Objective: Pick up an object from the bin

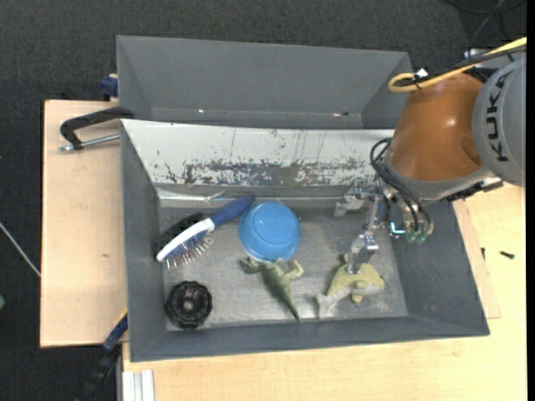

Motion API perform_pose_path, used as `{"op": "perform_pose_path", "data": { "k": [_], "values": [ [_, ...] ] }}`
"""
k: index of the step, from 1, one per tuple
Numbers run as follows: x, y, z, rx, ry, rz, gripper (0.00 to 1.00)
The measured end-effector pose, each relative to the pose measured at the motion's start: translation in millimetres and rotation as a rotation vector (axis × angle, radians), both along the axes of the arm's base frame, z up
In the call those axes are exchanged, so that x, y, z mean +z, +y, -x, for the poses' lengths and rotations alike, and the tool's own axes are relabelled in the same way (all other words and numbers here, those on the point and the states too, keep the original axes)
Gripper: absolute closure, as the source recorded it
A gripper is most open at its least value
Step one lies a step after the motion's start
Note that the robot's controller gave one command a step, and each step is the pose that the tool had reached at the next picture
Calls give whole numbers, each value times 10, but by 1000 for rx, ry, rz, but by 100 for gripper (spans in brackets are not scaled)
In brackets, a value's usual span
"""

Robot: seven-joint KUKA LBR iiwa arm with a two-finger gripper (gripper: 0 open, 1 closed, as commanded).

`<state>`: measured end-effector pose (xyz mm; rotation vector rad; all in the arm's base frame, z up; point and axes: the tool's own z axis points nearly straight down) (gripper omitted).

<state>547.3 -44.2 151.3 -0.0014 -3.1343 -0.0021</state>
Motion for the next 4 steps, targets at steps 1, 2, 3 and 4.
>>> {"op": "perform_pose_path", "data": {
  "k": [1, 2, 3, 4],
  "values": [
    [-644, -244, 176, 229, -1, -2, 0],
    [-620, -240, 158, 231, -7, 0, 100],
    [333, -235, 235, 278, -21, 3, 100],
    [1055, -274, 193, 289, -23, 4, 100]
  ]
}}
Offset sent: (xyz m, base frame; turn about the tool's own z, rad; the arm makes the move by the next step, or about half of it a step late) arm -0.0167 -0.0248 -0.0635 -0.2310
